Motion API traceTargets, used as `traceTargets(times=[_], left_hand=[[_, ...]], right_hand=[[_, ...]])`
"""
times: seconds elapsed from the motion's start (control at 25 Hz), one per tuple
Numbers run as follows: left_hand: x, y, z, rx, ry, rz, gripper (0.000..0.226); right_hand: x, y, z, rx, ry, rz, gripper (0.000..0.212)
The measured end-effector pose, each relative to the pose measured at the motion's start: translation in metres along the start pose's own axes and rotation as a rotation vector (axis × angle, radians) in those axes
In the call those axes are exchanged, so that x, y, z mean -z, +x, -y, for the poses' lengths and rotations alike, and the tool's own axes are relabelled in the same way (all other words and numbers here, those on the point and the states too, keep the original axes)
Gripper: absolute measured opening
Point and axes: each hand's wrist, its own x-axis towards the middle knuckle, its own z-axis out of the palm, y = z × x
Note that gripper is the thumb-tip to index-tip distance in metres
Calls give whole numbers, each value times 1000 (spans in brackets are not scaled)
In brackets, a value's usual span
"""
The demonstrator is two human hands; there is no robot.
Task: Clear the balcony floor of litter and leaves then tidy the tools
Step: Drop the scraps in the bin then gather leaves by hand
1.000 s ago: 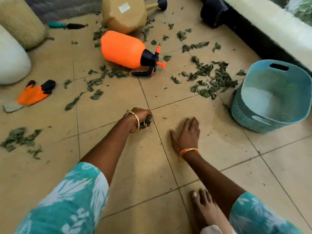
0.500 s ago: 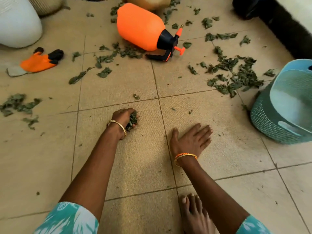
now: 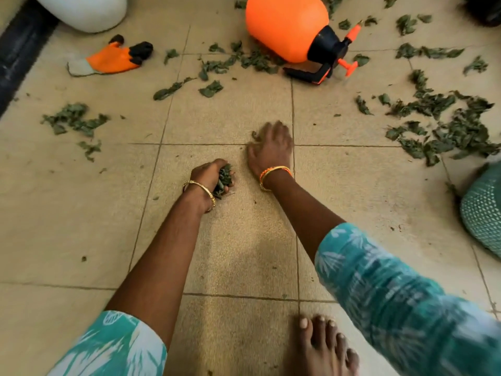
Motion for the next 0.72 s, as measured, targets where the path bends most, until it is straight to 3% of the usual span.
traceTargets(times=[0.16, 0.28, 0.48, 0.64, 0.72], left_hand=[[-1, 2, 0, 43, -88, 16, 28], [-8, 4, 2, 75, -114, 1, 31], [-25, 5, 6, 91, -61, 45, 26], [-41, -7, 8, 57, 58, 105, 21], [-48, -13, 9, 53, 123, 114, 21]], right_hand=[[-4, -6, 2, 432, -17, 63, 49], [2, -31, -26, 567, -109, 17, 49], [18, -55, -59, 562, -123, -140, 24], [21, -51, -48, 514, -139, -98, 15], [26, -49, -49, 393, 38, -84, 13]])
